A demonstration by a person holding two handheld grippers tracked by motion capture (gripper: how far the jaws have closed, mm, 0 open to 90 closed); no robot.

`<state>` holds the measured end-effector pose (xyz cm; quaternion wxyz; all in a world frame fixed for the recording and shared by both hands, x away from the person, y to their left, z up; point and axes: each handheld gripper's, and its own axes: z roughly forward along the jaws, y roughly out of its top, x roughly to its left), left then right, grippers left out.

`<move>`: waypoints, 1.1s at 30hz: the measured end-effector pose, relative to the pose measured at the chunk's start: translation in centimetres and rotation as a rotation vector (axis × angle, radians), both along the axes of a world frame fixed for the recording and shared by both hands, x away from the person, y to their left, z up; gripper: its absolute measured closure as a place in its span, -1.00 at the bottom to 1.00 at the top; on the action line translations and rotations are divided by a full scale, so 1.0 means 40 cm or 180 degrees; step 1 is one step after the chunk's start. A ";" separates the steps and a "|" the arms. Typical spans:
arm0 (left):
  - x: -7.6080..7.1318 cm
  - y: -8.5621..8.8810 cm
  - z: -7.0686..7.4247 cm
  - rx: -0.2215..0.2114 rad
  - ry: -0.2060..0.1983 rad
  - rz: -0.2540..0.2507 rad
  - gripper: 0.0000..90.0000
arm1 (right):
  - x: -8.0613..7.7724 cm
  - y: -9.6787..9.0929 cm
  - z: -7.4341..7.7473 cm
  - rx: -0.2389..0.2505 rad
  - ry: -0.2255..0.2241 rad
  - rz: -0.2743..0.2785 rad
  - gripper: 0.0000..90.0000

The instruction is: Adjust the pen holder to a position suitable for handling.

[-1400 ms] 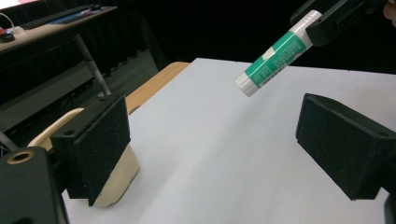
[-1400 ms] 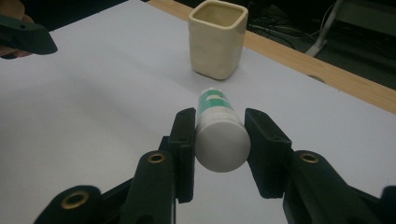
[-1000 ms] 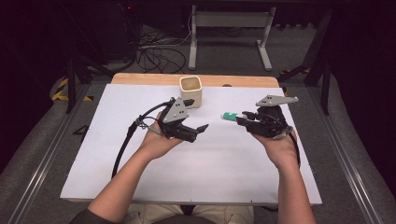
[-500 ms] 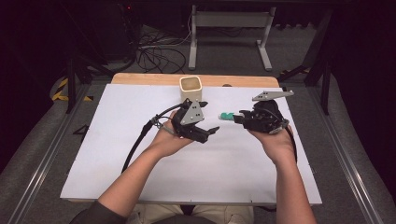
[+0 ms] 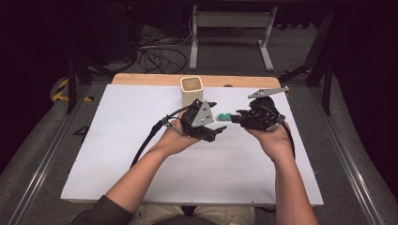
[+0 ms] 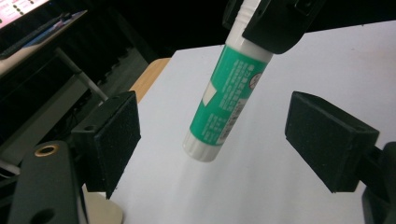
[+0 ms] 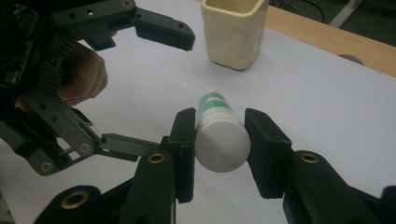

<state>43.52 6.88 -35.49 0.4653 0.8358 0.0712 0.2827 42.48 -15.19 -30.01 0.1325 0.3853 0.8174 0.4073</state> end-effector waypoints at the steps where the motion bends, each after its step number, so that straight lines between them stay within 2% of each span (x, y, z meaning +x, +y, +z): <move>1: -0.001 -0.003 -0.001 0.0005 0.0007 0.0003 -0.56 | 0.001 0.002 0.001 -0.0004 0.0005 0.0008 0.46; 5: 0.000 -0.015 -0.005 0.0048 -0.0031 -0.0030 -0.50 | 0.006 0.011 0.003 0.0000 0.0039 0.0031 0.46; 10: 0.002 -0.024 -0.010 0.0104 -0.0100 0.0010 -0.37 | 0.012 0.021 0.006 0.0015 0.0070 0.0056 0.46; 15: 0.005 -0.029 -0.012 0.0148 -0.0214 0.0012 -0.23 | 0.016 0.029 0.007 0.0008 0.0104 0.0070 0.46; 33: 0.006 -0.036 -0.017 0.0289 -0.0356 0.0017 0.27 | 0.027 0.038 0.007 0.0013 0.0140 0.0097 0.46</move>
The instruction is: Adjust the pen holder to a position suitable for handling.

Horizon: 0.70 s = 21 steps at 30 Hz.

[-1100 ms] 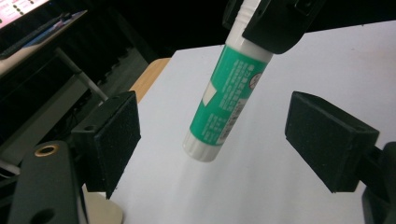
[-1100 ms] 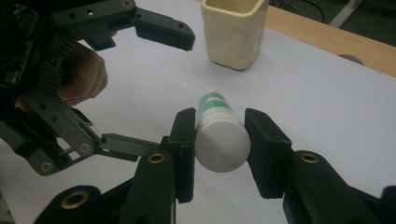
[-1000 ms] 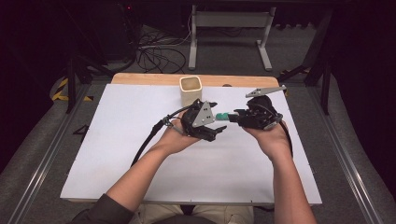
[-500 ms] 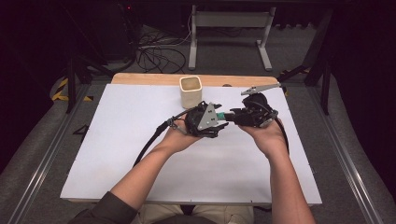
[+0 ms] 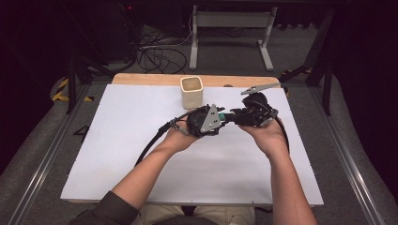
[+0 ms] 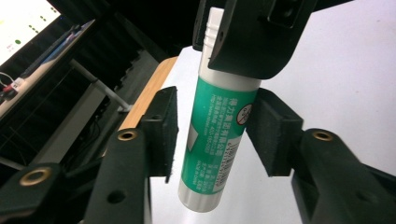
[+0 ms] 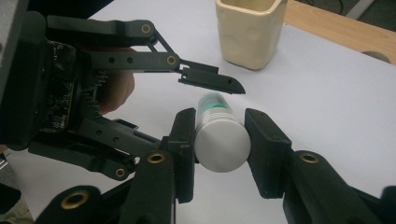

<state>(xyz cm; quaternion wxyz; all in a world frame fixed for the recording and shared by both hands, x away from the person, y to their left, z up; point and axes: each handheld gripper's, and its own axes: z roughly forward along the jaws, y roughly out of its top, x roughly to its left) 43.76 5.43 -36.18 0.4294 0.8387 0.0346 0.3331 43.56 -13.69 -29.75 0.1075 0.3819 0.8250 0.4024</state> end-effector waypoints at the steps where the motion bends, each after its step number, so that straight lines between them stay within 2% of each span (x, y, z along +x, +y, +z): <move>1: 0.000 0.000 0.000 0.0010 -0.0004 -0.0004 0.29 | 0.000 0.000 0.001 0.0005 0.0010 0.0001 0.46; 4: -0.002 0.000 -0.001 0.0021 0.0014 0.0000 0.34 | 0.001 0.000 0.002 0.0010 0.0016 -0.0005 0.46; 13: -0.001 -0.005 -0.002 0.0096 -0.0066 -0.0034 0.43 | 0.005 0.000 0.002 0.0004 0.0027 -0.0013 0.46; 18: 0.000 -0.005 -0.002 0.0083 -0.0074 -0.0025 0.44 | 0.008 0.001 0.000 0.0003 -0.0014 0.0011 0.46; 21: 0.003 -0.003 0.000 0.0038 -0.0041 -0.0011 0.45 | 0.009 -0.001 -0.001 0.0055 -0.0069 0.0030 0.44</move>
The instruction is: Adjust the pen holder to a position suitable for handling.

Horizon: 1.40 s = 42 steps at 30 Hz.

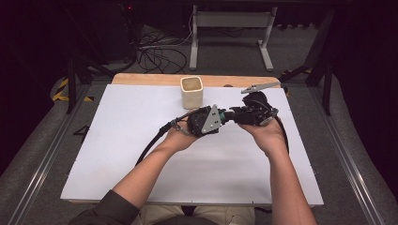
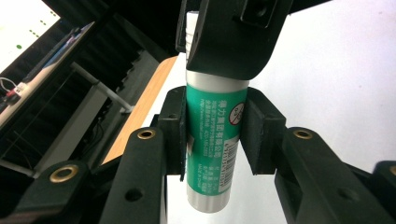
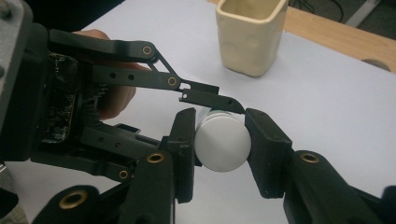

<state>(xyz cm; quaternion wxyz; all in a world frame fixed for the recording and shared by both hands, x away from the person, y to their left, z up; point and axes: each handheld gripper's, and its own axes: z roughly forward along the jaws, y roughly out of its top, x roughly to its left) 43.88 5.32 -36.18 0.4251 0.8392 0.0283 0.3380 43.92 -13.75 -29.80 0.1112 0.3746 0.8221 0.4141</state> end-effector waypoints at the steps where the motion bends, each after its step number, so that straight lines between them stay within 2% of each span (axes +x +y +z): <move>1: 0.001 0.000 0.000 -0.0020 0.0033 0.0003 0.45 | 0.000 0.000 -0.001 0.0018 -0.0047 0.0014 0.43; 2: 0.001 0.000 -0.001 -0.0040 0.0066 0.0014 0.45 | 0.000 0.000 -0.001 0.0018 -0.0047 0.0014 0.43; 5: 0.006 0.000 -0.002 -0.0036 0.0054 0.0034 0.45 | 0.001 -0.004 -0.003 0.0056 -0.0115 0.0000 0.34; 7: 0.009 0.001 -0.001 -0.0025 0.0066 0.0030 0.45 | 0.001 -0.012 -0.003 0.0126 -0.0146 -0.0013 0.29; 12: 0.019 0.005 0.009 -0.0103 0.0114 0.0035 0.45 | -0.001 -0.019 -0.001 0.0170 -0.0207 -0.0037 0.21; 13: 0.023 0.006 0.013 -0.0163 0.0161 0.0033 0.45 | -0.003 -0.023 -0.001 0.0201 -0.0245 -0.0048 0.15; 15: 0.026 0.006 0.016 -0.0161 0.0148 0.0022 0.45 | -0.005 -0.025 -0.001 0.0216 -0.0272 -0.0061 0.11; 20: 0.035 0.010 0.021 -0.0236 0.0215 0.0055 0.45 | -0.012 -0.035 -0.004 0.0312 -0.0393 -0.0099 -0.03; 31: 0.050 0.018 0.030 -0.0385 0.0337 0.0068 0.45 | -0.031 -0.056 -0.004 0.0497 -0.0636 -0.0107 -0.07; 42: 0.070 0.025 0.043 -0.0557 0.0398 0.0107 0.45 | -0.037 -0.078 -0.028 0.0634 -0.0673 -0.0119 -0.19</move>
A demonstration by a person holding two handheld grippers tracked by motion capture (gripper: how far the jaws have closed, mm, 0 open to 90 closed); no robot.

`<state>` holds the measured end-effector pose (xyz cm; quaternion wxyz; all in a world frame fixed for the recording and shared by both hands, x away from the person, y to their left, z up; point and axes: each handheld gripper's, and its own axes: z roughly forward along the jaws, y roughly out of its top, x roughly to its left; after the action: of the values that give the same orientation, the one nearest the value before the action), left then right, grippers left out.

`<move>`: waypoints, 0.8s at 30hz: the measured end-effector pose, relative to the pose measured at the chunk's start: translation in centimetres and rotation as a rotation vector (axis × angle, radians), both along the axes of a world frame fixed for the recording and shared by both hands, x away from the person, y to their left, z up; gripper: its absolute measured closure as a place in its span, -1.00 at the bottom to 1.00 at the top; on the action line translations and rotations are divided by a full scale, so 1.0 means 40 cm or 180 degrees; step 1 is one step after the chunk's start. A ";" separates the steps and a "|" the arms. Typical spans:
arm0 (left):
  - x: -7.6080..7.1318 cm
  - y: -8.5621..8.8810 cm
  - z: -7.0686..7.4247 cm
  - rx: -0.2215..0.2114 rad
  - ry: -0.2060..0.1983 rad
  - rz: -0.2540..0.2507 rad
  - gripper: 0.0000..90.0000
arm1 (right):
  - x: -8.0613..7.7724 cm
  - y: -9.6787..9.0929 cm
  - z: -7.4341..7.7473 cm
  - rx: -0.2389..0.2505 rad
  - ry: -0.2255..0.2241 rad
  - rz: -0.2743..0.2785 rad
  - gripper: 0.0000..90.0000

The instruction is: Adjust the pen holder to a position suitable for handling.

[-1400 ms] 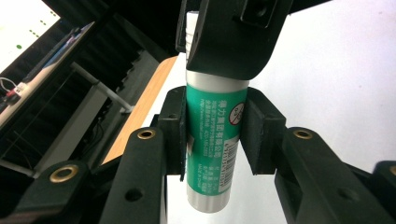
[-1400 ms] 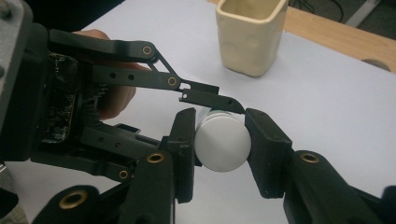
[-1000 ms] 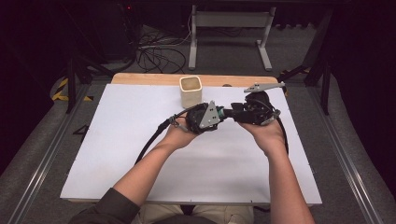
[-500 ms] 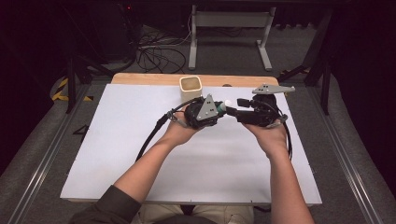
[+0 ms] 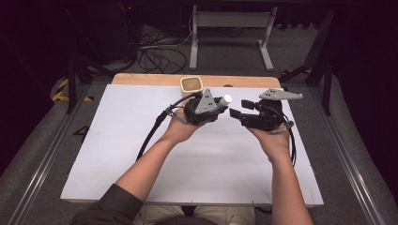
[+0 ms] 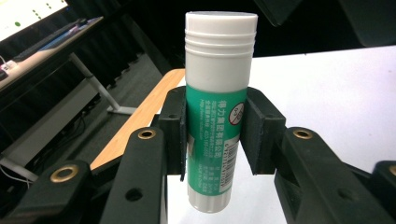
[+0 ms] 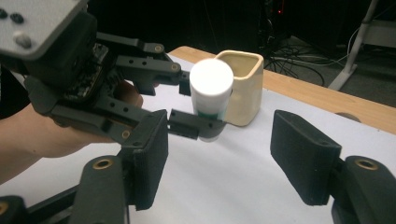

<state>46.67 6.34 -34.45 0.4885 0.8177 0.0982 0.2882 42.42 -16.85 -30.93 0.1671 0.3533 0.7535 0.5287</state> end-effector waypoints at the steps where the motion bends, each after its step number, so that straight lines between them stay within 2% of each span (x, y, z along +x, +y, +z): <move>1: 0.002 0.001 0.001 -0.0017 0.0001 0.0009 0.45 | 0.000 -0.002 -0.002 0.0015 0.0000 -0.0002 -0.20; 8: 0.014 0.008 0.004 -0.0154 0.0067 0.0008 0.45 | -0.002 -0.016 -0.018 0.0108 -0.0027 -0.0010 -0.30; 14: 0.027 0.013 0.017 -0.0214 0.0045 0.0014 0.45 | 0.002 -0.030 -0.037 0.0153 0.0008 -0.0017 -0.36; 19: 0.041 0.026 0.021 -0.0329 0.0088 0.0042 0.45 | 0.004 -0.039 -0.051 0.0215 -0.0103 -0.0018 -0.46; 24: 0.051 0.044 0.025 -0.0438 0.0133 0.0087 0.45 | 0.002 -0.041 -0.067 0.0248 -0.0129 0.0016 -0.50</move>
<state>48.71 8.10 -33.46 0.5373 0.7867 0.1391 0.2703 42.51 -18.50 -33.63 0.1671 0.3469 0.7297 0.5651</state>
